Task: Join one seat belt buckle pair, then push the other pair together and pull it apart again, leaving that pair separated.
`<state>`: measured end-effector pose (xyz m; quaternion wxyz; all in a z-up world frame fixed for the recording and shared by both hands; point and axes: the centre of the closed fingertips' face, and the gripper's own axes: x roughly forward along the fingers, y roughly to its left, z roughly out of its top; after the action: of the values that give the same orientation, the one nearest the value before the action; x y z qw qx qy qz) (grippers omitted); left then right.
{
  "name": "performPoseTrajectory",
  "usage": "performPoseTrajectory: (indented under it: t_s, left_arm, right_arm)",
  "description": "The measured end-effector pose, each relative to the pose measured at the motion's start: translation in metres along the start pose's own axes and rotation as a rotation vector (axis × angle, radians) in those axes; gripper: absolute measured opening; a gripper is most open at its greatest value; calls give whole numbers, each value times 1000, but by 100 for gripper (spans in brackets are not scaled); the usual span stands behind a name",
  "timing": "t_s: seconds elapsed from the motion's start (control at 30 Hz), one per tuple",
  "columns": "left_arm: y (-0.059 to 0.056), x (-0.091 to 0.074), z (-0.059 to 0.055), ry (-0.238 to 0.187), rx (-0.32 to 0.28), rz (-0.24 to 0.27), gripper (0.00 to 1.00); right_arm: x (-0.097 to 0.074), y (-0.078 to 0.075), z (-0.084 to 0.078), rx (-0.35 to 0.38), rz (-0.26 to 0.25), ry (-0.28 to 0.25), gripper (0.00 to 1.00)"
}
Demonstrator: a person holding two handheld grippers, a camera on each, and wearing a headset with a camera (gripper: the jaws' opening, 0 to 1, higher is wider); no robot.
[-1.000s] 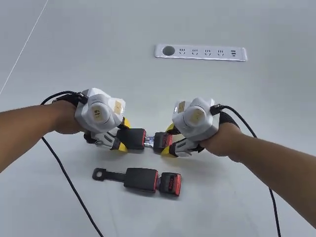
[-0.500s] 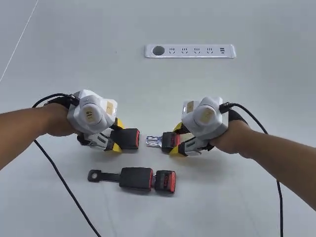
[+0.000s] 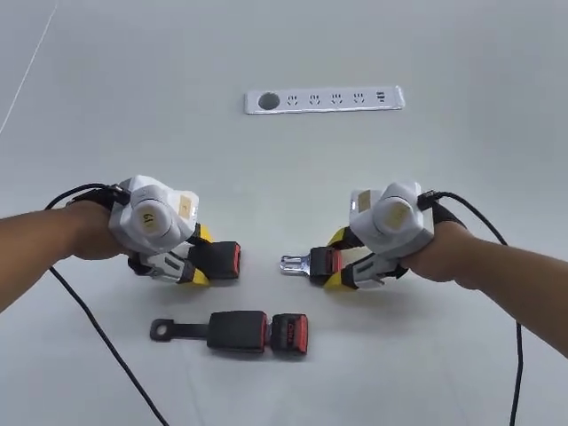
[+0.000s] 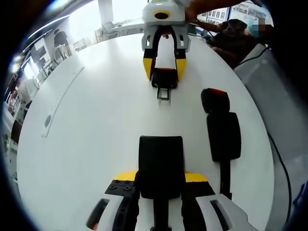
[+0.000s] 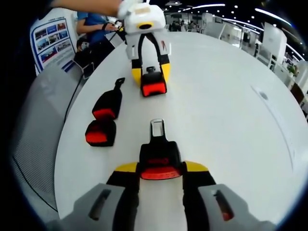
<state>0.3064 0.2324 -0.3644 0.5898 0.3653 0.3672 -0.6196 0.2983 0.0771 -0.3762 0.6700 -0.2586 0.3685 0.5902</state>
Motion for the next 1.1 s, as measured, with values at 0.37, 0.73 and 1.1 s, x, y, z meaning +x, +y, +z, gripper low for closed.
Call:
performPoseTrajectory:
  t_s: [0.37,0.73,1.1]
  left_arm:
    - [1,0,-1,11,6,2,34]
    - [7,3,-9,13,6,2,34]
    - [3,3,6,-63,-152,54,54]
  right_arm:
    - [-20,0,-26,16,-13,15,34]
    - [-33,2,-42,56,-37,9,35]
    - [-35,8,-42,29,-127,19,72]
